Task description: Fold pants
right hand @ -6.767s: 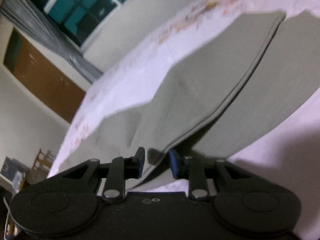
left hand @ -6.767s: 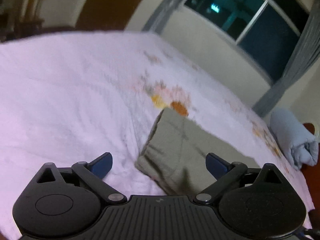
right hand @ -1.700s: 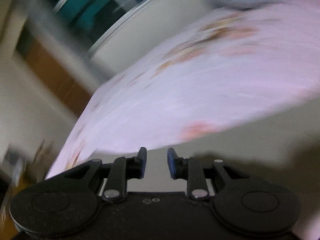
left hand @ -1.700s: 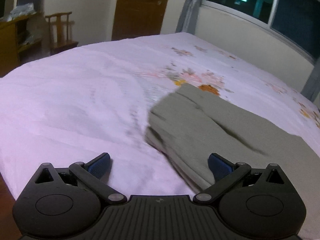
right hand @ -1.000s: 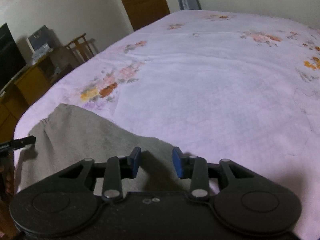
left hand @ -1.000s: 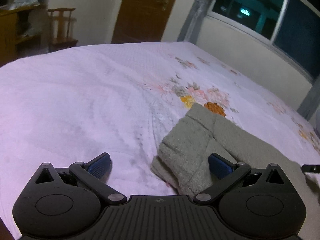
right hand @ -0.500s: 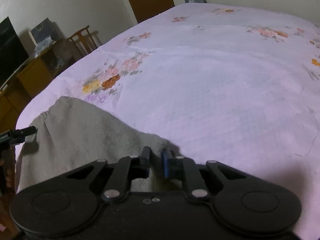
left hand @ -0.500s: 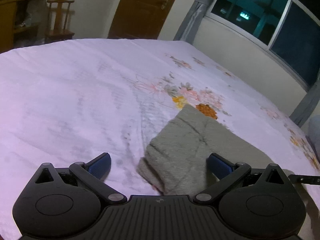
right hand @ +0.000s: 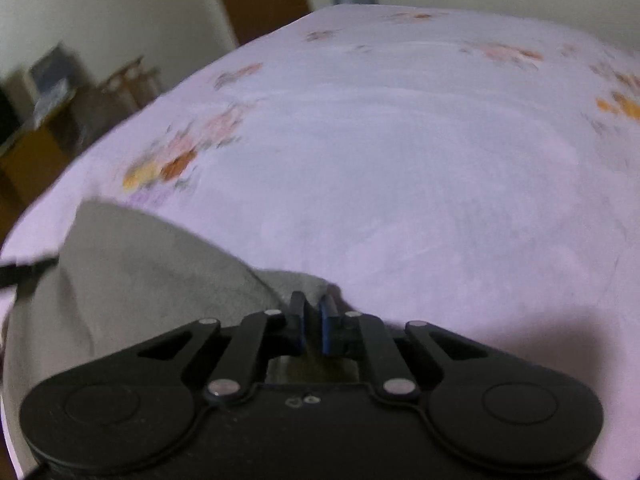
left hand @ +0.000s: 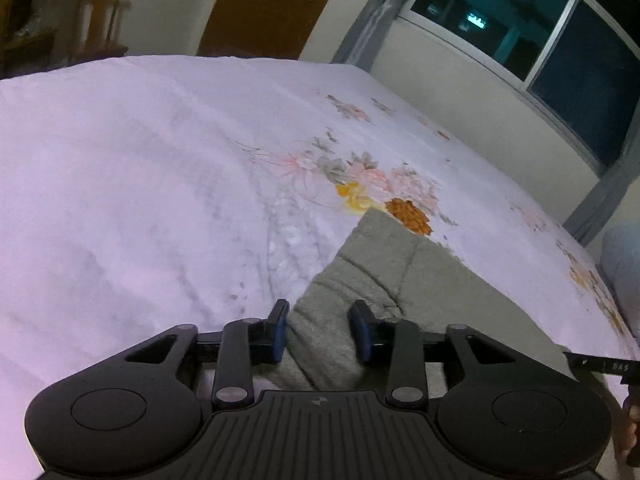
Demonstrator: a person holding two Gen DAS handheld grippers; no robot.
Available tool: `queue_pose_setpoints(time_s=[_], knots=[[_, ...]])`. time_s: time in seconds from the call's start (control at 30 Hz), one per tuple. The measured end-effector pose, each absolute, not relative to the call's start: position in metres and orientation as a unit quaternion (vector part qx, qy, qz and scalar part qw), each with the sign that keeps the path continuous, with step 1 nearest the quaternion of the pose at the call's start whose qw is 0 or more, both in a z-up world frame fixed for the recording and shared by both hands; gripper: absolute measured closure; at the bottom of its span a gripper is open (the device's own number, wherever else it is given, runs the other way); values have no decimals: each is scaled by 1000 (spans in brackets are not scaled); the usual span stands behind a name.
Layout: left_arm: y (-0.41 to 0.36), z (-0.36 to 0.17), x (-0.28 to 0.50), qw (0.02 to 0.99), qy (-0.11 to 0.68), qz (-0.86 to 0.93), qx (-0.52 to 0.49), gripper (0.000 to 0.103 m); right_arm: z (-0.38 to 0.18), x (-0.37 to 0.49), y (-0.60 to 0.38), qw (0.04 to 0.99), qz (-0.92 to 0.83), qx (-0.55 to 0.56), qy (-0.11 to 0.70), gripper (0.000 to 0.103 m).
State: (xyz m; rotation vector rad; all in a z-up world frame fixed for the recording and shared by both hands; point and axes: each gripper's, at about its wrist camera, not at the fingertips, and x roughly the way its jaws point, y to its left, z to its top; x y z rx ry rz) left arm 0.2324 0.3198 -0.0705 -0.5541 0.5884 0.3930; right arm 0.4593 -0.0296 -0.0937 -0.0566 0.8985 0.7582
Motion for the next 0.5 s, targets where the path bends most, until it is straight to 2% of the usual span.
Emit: queue_pose_setpoints(time_s=[0.03, 0.07, 0.1, 0.13, 0.17, 0.2, 0.27, 0.3, 0.37, 0.5], knots=[[319, -67, 233, 902, 288, 201, -252, 45, -93, 460, -31, 836, 349, -18, 422, 100], [318, -63, 231, 904, 286, 208, -240, 39, -90, 460, -35, 842, 341, -11, 418, 87], [318, -57, 227, 905, 282, 215, -234, 32, -84, 458, -41, 849, 332, -3, 412, 80], [318, -49, 221, 907, 275, 225, -228, 28, -74, 455, -53, 858, 318, 13, 403, 80], [316, -42, 213, 909, 266, 234, -218, 17, -65, 453, -66, 864, 308, 29, 397, 79], [311, -36, 206, 913, 259, 238, -205, 11, -55, 447, -84, 869, 299, 52, 391, 77], [297, -28, 193, 922, 257, 226, -180, 8, -41, 429, -123, 875, 288, 91, 379, 73], [290, -27, 187, 925, 259, 218, -170, 6, -35, 416, -143, 879, 280, 107, 372, 60], [269, -25, 173, 930, 261, 208, -156, 4, -22, 382, -192, 891, 260, 141, 345, 41], [231, -24, 155, 936, 262, 172, -163, 1, -12, 307, -293, 909, 202, 206, 302, 39]])
